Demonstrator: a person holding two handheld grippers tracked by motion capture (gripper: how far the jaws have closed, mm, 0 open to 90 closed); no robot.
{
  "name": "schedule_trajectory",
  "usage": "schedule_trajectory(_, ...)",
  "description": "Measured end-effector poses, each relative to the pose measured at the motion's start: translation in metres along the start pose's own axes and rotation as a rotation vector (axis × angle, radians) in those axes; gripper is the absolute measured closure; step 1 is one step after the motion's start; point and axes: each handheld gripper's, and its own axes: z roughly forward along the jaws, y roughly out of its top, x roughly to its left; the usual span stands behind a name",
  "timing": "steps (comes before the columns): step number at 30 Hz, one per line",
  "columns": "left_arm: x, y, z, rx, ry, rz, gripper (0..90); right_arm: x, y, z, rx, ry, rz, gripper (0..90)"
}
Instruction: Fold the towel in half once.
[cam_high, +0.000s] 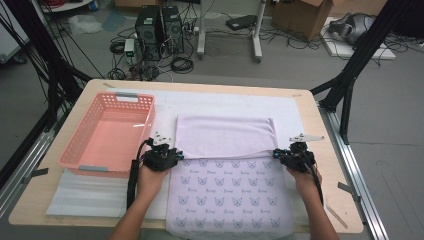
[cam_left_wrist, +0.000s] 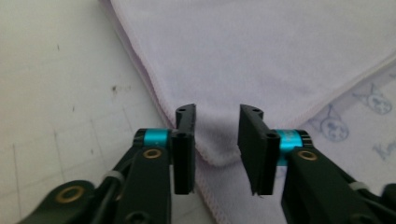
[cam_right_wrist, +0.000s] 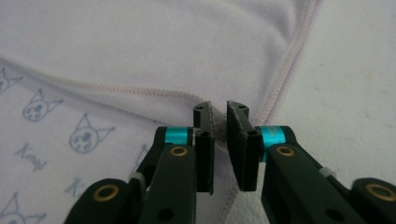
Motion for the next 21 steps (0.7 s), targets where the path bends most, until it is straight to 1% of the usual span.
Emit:
schedule_trajectory(2, 0.002, -0.005, 0.0, 0.005, -0.004, -0.002, 80.3, 0.001, -0.002, -0.001, -0.002, 0.0, -0.014, 86.0)
schedule_trajectory(4, 0.003, -0.009, -0.002, -0.012, -0.02, -0.015, 86.1, 0.001, -0.004, -0.002, -0.003, -0.001, -0.025, 86.0)
schedule_trajectory(6, 0.002, -0.011, -0.003, -0.015, -0.024, -0.008, 87.0, 0.002, -0.005, -0.002, -0.01, -0.003, -0.033, 86.4)
schedule_trajectory(8, 0.003, -0.011, -0.004, -0.02, -0.027, -0.009, 87.5, 0.002, -0.006, -0.003, -0.012, -0.006, -0.037, 86.7)
schedule_trajectory(9, 0.003, -0.011, -0.004, -0.031, -0.026, -0.02, 87.6, 0.002, -0.007, -0.004, -0.013, -0.008, -0.04, 86.9)
schedule_trajectory(11, 0.004, -0.011, -0.008, -0.06, -0.049, -0.039, 87.6, 0.003, -0.007, -0.006, -0.025, -0.008, -0.049, 87.3)
schedule_trajectory(12, 0.004, -0.011, -0.009, -0.069, -0.054, -0.047, 87.7, 0.003, -0.008, -0.007, -0.033, -0.003, -0.058, 87.5)
schedule_trajectory(13, 0.005, -0.012, -0.012, -0.09, -0.065, -0.057, 87.7, 0.003, -0.008, -0.008, -0.032, 0.0, -0.061, 87.6)
schedule_trajectory(15, 0.005, -0.013, -0.017, -0.109, -0.088, -0.068, 87.8, 0.004, -0.01, -0.011, -0.044, 0.007, -0.062, 87.9)
schedule_trajectory(19, 0.002, -0.016, -0.026, -0.13, -0.113, -0.051, 88.0, 0.006, -0.017, -0.017, -0.061, 0.015, -0.069, 88.0)
schedule_trajectory(21, 0.0, -0.018, -0.031, -0.14, -0.128, -0.05, 88.0, 0.007, -0.021, -0.02, -0.072, 0.018, -0.071, 88.0)
